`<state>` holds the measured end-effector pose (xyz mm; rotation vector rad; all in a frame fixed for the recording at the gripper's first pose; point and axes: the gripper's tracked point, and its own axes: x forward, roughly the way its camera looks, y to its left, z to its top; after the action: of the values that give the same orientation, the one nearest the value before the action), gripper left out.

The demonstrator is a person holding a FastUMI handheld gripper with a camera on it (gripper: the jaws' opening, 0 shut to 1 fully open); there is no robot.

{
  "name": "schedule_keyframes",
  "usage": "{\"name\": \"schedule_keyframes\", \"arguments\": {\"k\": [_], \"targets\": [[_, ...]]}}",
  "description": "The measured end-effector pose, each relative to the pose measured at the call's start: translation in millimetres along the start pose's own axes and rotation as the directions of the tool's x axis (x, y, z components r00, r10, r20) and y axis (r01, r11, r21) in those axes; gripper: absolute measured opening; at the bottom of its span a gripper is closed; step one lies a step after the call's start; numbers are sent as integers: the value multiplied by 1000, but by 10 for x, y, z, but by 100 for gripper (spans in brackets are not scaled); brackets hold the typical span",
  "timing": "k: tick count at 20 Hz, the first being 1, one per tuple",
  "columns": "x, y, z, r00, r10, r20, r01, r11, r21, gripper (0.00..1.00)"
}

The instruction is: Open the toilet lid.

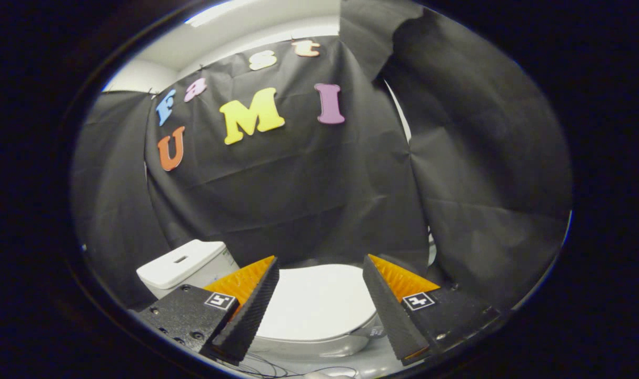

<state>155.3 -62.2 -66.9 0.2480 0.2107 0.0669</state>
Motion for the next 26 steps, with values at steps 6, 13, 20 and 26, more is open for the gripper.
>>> {"name": "schedule_keyframes", "arguments": {"k": [6, 13, 20, 26], "targets": [[514, -597, -519, 992, 0, -127, 25, 981, 194, 100], [675, -1101, -1139, 968, 35, -247, 92, 870, 485, 98], [642, -1257, -1556, 946, 88, -311, 129, 780, 612, 98], [596, -1321, -1877, 926, 133, -353, 172, 684, 709, 91]]}}
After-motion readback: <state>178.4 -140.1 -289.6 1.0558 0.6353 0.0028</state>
